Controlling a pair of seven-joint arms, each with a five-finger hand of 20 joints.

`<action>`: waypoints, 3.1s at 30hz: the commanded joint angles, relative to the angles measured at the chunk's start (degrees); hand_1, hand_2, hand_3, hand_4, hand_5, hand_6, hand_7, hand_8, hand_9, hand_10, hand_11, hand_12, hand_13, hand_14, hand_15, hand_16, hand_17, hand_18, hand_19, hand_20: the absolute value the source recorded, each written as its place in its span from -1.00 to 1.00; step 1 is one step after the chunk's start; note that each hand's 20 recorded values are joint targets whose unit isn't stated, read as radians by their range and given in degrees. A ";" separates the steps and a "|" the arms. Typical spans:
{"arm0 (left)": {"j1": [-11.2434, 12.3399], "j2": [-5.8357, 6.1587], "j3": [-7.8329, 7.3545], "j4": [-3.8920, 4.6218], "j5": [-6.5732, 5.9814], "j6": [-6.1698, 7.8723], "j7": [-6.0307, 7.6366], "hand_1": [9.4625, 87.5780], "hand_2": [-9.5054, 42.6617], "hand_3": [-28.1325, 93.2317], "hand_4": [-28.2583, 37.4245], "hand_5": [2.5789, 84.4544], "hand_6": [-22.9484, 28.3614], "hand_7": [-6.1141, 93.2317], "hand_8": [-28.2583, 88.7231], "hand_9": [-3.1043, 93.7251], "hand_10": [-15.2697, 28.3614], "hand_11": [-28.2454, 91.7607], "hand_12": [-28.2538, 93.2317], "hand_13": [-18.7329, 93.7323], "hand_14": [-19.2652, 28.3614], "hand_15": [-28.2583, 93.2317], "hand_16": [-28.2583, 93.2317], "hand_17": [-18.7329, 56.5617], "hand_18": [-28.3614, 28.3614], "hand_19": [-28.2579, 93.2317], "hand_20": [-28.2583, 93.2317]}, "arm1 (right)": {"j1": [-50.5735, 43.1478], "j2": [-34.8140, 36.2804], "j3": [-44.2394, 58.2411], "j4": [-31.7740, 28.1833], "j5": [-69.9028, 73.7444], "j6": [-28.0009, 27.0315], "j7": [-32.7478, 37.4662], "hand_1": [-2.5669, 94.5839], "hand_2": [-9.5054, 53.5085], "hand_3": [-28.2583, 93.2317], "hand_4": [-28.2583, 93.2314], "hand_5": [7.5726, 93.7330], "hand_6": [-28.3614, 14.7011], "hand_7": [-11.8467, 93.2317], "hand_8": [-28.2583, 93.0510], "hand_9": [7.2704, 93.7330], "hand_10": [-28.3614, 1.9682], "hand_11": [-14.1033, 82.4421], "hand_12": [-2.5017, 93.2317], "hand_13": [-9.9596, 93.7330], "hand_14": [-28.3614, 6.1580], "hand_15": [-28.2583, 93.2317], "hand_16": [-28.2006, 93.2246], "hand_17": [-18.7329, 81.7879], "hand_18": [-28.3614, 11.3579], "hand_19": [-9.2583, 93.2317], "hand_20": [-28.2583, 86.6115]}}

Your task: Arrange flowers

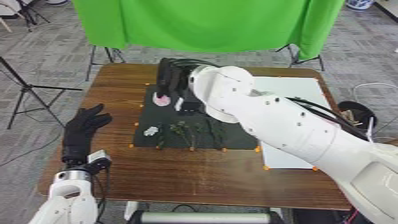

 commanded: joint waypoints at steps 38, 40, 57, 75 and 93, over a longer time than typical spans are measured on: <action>-0.48 -1.87 2.13 0.24 -0.15 -1.41 -0.92 -0.81 -0.25 0.58 -1.00 0.24 0.04 -0.62 -0.66 0.22 0.41 -0.19 -0.39 0.15 0.54 -0.12 -0.63 -0.22 0.35 -0.40 -0.28 | -4.11 -8.79 -2.77 13.04 -7.53 2.01 1.63 0.18 -0.90 0.48 -0.80 0.49 0.41 -0.42 -0.51 0.83 0.15 -0.43 -0.45 1.00 0.55 0.45 -0.08 0.74 -0.15 1.00 0.37; -0.78 -1.79 2.21 0.40 -0.21 -1.58 -0.98 -0.81 -0.25 0.58 -1.00 0.24 0.04 -0.62 -0.66 0.22 0.41 -0.19 -0.39 0.15 0.54 -0.12 -0.63 -0.22 0.35 -0.40 -0.28 | -4.03 -8.63 -2.78 12.88 -7.41 1.84 1.81 0.17 -0.90 0.48 -0.80 0.46 0.41 -0.42 -0.52 0.82 0.14 -0.41 -0.47 1.00 0.55 0.45 -0.08 0.74 -0.15 1.00 0.37; -0.65 -1.77 2.11 0.39 -0.05 -1.81 -1.24 -0.81 -0.25 0.57 -1.00 0.24 0.04 -0.62 -0.66 0.22 0.40 -0.18 -0.39 0.15 0.54 -0.12 -0.63 -0.22 0.35 -0.40 -0.28 | -3.90 -7.74 -2.36 11.69 -7.64 1.21 2.72 0.03 -0.93 0.58 -0.80 0.25 0.47 -0.42 -0.62 0.72 -0.03 -0.39 -0.61 1.00 0.54 0.45 -0.07 0.75 -0.15 1.00 0.38; 2.87 -2.72 -0.16 -1.14 0.21 -0.74 -1.45 -0.81 -0.25 0.57 -1.00 0.24 0.04 -0.62 -0.66 0.22 0.40 -0.18 -0.39 0.15 0.54 -0.12 -0.63 -0.22 0.36 -0.40 -0.28 | -17.26 31.49 26.23 -23.38 -19.19 0.41 3.99 -0.18 -1.00 0.60 -0.78 0.22 0.39 -0.46 -0.70 0.50 -0.12 -0.47 -0.64 0.96 0.50 0.39 -0.06 0.69 -0.14 1.00 0.30; 3.50 -3.59 0.11 -1.59 0.59 -0.69 -2.02 -0.78 -0.22 0.56 -1.00 0.23 0.04 -0.61 -0.66 0.22 0.40 -0.18 -0.39 0.15 0.54 -0.12 -0.64 -0.22 0.36 -0.40 -0.28 | -48.76 42.59 53.10 -16.31 -21.30 -2.15 10.51 -0.30 -1.00 0.58 -0.80 0.21 0.41 -0.48 -0.69 0.33 -0.14 -0.49 -0.60 0.87 0.38 0.46 -0.08 0.58 -0.31 1.00 0.37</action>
